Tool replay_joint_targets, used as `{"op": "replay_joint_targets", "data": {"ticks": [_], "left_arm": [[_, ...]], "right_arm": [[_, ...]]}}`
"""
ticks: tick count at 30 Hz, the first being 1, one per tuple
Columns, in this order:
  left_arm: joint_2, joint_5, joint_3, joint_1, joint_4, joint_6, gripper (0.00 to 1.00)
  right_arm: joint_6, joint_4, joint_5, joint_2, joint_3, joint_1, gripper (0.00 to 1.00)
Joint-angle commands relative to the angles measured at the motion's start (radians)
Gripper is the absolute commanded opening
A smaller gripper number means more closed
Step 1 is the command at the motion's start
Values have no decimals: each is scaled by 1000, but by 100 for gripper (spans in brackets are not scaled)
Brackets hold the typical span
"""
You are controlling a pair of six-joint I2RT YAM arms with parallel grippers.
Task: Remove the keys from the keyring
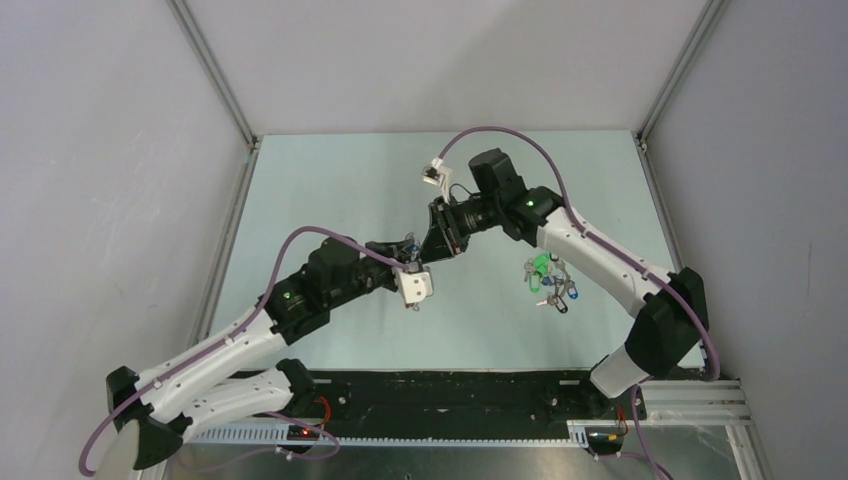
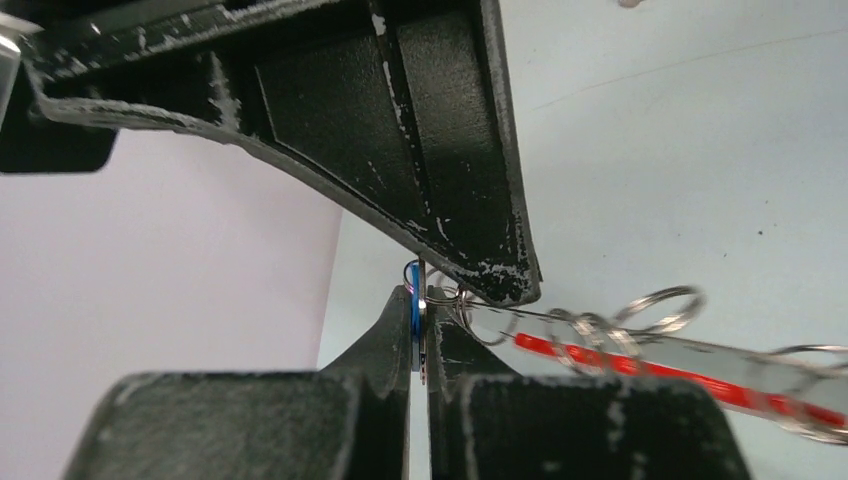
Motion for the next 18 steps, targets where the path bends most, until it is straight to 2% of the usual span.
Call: {"op": "replay_joint_targets", "data": {"ticks": [1, 8, 11, 18], "left_arm": [[35, 11, 43, -30, 77, -57, 0], [57, -24, 63, -30, 69, -94, 0], [85, -56, 81, -32, 55, -124, 0], [197, -302, 217, -80, -84, -202, 0]], "right_arm": [[-34, 136, 79, -122, -46, -20, 32], [-100, 159, 208, -240, -161, -83, 36], [-108, 217, 262, -302, -241, -100, 36], [-113, 339, 386, -430, -409, -117, 37]]}}
